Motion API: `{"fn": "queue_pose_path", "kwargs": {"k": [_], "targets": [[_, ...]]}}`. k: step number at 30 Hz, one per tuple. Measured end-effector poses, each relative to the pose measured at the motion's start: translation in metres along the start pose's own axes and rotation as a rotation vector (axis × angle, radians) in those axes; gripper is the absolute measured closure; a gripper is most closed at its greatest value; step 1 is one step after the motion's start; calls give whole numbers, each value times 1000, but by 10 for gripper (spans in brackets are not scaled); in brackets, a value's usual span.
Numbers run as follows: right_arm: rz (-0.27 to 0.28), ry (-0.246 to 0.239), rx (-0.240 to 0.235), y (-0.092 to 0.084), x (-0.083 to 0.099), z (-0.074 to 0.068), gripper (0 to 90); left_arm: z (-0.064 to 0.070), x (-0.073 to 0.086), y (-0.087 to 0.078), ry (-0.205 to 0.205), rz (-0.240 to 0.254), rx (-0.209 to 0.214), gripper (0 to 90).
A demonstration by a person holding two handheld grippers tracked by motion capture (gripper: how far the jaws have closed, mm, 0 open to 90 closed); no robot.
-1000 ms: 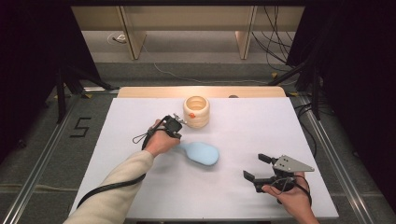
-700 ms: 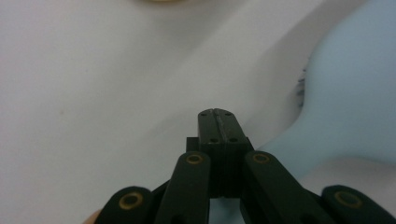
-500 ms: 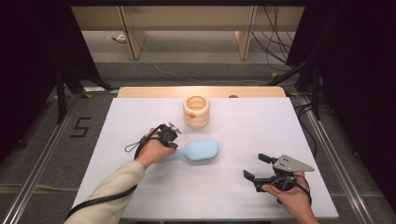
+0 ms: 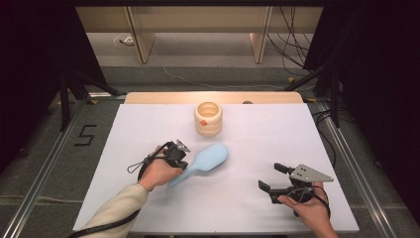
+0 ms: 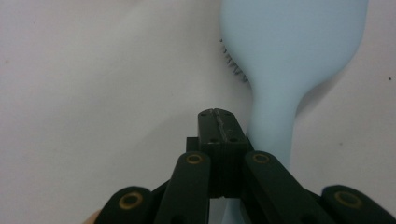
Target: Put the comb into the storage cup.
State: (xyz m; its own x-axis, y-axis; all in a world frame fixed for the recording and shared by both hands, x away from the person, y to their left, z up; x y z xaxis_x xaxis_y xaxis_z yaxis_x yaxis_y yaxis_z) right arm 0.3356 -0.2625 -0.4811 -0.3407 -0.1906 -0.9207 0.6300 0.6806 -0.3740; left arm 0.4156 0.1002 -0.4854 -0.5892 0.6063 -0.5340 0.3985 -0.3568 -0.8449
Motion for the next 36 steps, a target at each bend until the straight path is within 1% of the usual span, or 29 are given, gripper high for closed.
{"fn": "queue_pose_path", "kwargs": {"k": [3, 4, 6, 9, 10, 12, 13, 17, 18, 21, 23, 26, 29, 31, 32, 36], "targets": [[1, -1, 0, 0, 0, 0, 116, 3, 2, -2, -6, -5, 6, 898], [1, 0, 1, 0, 0, 0, 116, 4, 3, -2, -6, -4, 16, 898], [1, 0, 1, 0, 0, 0, 117, 5, 4, -3, -5, -3, 8, 898], [2, 1, 2, 0, 0, 0, 117, 6, 4, -4, -8, -5, 12, 898], [3, 1, 1, 0, 0, 0, 117, 6, 5, -5, -2, -6, 12, 898], [1, 0, 1, -1, 0, 0, 117, 7, 5, -5, -2, -6, 7, 898], [2, -1, 0, 0, 0, 0, 117, 8, 6, -6, -6, -5, 12, 898], [1, -2, 0, -1, 0, 0, 116, 8, 8, -6, -2, 0, 7, 898], [2, -1, 0, -1, -1, 0, 117, 9, 9, -7, -4, 0, -1, 898], [3, -6, 0, -1, -1, -1, 117, 9, 10, -8, 7, -3, 3, 898], [3, -6, -1, -1, -1, -1, 117, 8, 11, -9, -3, -5, 8, 898], [5, -5, -2, -1, -1, -1, 117, 6, 13, -9, -12, -17, 9, 898], [5, -4, -2, -1, -1, -1, 117, 5, 15, -9, -12, -31, 1, 898], [4, -5, -2, -1, -1, -2, 117, 5, 16, -8, -12, -35, 6, 898], [3, -6, -3, -1, -1, -2, 116, 6, 18, -8, -15, -46, 9, 898], [3, -5, -3, -1, -1, -1, 117, 9, 20, -6, -11, -64, 35, 898]]}}
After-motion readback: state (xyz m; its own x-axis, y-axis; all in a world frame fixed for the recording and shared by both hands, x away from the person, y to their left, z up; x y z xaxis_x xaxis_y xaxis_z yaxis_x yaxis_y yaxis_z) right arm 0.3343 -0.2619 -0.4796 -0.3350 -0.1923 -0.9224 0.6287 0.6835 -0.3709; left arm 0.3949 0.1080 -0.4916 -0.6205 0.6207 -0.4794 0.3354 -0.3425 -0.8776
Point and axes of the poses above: each handheld gripper's, and its own axes: y roughly forward along the jaws, x roughly out of its underside, z roughly to its right, the point moved 2 cm from there along y, roughly forward along the jaws, and after that the axes turned 1 degree about y, right-handed, at the moved point
